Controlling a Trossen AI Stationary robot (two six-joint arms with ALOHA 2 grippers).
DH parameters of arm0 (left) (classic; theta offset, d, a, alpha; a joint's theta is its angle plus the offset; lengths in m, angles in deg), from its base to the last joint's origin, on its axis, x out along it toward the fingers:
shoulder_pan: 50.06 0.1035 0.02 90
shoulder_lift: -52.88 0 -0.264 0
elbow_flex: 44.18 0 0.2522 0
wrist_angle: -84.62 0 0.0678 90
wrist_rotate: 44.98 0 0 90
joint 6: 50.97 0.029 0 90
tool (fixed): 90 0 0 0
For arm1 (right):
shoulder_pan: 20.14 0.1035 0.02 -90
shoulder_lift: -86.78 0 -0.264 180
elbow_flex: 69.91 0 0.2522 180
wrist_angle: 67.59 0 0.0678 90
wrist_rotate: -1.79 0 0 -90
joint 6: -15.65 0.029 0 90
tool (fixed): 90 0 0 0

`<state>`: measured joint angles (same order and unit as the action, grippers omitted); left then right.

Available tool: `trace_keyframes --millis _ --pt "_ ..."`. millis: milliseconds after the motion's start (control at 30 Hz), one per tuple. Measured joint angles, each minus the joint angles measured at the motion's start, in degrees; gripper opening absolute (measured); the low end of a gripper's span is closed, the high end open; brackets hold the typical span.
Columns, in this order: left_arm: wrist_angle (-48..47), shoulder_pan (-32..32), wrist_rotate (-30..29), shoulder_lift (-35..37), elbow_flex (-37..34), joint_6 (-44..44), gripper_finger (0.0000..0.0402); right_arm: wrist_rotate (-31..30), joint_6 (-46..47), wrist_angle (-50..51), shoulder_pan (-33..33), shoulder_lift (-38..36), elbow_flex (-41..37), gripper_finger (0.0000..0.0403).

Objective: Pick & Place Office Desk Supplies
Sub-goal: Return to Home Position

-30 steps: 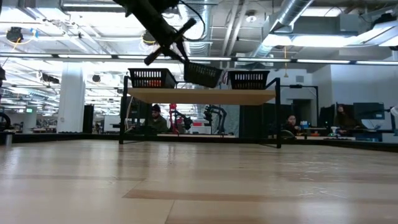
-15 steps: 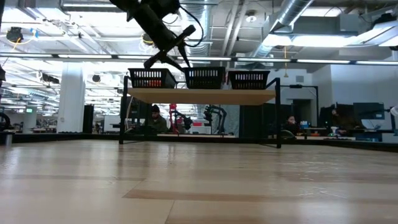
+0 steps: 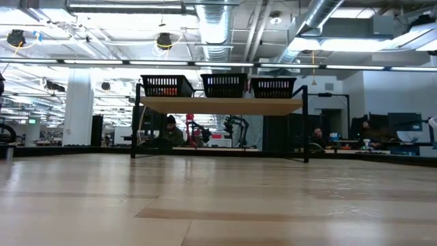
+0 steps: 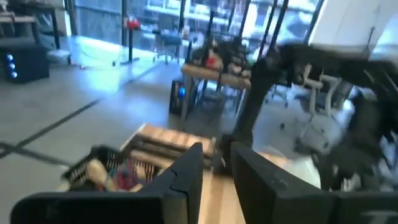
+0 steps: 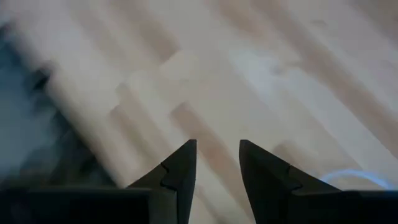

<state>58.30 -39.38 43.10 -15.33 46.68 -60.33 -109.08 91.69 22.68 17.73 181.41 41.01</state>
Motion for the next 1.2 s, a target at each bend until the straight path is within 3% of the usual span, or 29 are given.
trace_keyframes --millis 67,200,267,333,400,500,600,667,733,833,1000,1200 --pt "-5.53 -2.03 -1.16 3.38 -0.01 -0.15 0.0075 5.99 -5.12 -2.63 -2.34 -3.04 0.00 0.0118" --pt "-12.89 -4.89 -1.20 11.26 -0.05 -9.12 0.0074 15.12 4.05 -3.70 -4.57 -9.87 0.07 0.0118" --pt "-15.64 -6.16 -0.63 15.44 0.07 -11.03 0.0074 20.06 4.04 -3.59 -4.23 -12.89 0.07 0.0118" --pt "-20.51 -7.63 -0.56 18.78 0.02 -7.62 0.0074 19.75 0.27 -2.60 -2.53 -15.93 0.07 0.0118" --pt "-24.46 -9.04 -0.54 21.56 0.02 -2.96 0.0073 10.90 -3.99 0.30 0.26 -19.34 0.07 0.0118" --pt "-29.83 -9.69 -2.21 24.51 -0.24 0.04 0.0072 -9.78 -6.71 5.26 6.99 -24.82 0.06 0.0118" --pt "-29.07 -9.53 -5.53 28.17 -5.40 -1.52 0.0072 -27.77 -3.16 11.18 12.87 -30.84 -1.53 0.0118" --pt "-24.63 -9.42 -5.49 31.67 -11.21 -2.43 0.0072 -33.80 0.06 12.84 15.73 -35.86 -5.51 0.0118" --pt "-18.41 -9.42 -2.91 35.92 -18.98 -3.89 0.0072 -35.67 1.92 11.99 17.73 -41.73 -11.49 0.0118" --pt "-5.80 -9.42 0.34 43.00 -32.12 -6.83 0.0072 -38.49 1.59 3.22 18.75 -51.23 -23.00 0.0118" --pt "10.97 -8.32 0.27 52.27 -51.43 -14.51 0.0072 -38.10 -14.46 -25.92 15.69 -64.08 -42.89 0.0118" --pt "28.66 -6.27 0.97 51.81 -66.77 -22.71 0.0072 -18.27 -29.17 -59.27 3.53 -69.61 -63.13 0.0118"
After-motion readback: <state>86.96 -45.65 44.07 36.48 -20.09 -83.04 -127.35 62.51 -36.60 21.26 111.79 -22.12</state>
